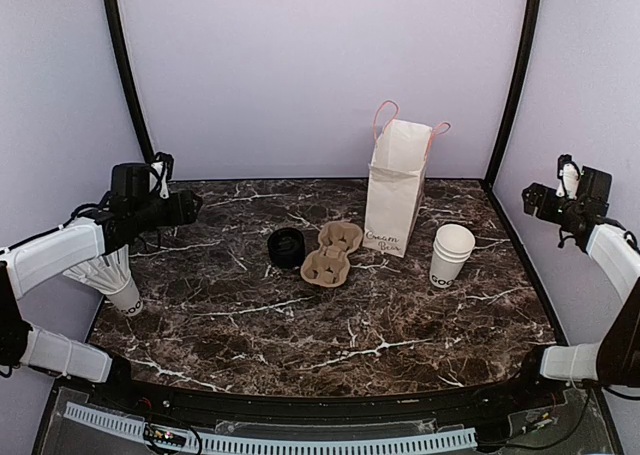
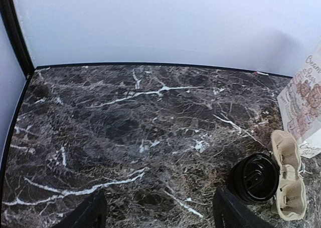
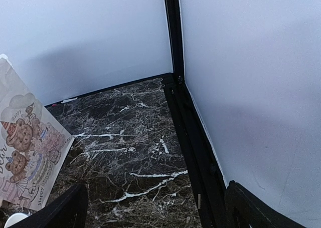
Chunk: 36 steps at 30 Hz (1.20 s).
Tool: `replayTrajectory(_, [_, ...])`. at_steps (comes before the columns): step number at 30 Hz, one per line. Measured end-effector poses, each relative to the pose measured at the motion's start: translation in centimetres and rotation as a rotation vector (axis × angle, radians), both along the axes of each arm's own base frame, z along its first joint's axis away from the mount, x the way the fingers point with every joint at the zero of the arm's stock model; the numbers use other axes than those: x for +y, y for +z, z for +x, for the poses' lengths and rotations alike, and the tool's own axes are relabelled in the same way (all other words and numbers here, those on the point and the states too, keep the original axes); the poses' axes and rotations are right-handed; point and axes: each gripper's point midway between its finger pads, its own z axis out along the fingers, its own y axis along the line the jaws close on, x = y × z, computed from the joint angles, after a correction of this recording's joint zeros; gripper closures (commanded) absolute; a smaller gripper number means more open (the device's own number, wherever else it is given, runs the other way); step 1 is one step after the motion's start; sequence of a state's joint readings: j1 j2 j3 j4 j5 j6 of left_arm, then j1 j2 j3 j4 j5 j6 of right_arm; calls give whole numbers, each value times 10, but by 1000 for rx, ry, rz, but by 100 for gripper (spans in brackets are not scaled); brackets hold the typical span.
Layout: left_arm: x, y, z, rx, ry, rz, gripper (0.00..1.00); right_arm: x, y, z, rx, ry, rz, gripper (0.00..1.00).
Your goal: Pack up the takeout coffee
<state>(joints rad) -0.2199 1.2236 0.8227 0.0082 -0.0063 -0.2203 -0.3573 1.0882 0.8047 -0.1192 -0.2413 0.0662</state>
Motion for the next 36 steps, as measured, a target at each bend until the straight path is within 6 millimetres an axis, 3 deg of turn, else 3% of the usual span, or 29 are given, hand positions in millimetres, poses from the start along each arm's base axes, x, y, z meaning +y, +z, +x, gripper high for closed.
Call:
replayTrajectory(5, [-39,8,-7,-45,-160,39,28,-5,5,0,-60,-15,-28,2])
replayTrajectory(12, [-95,21,-27,-89,-383,73,35,9,-6,-2,-62,94,-81,1])
replayTrajectory(20, [-135,38,-41,-95,-538,89,28,30,-10,-3,-89,234,-96,3])
replayTrajectory(27, [-183,34,-63,-23,-671,141,28,47,-23,-1,-83,339,-43,14])
replayTrajectory(33, [-202,30,-59,36,-659,200,30,61,-25,-3,-84,415,-50,39])
replayTrajectory(36, [-210,25,-54,54,-655,223,30,74,-23,1,-35,460,-87,46])
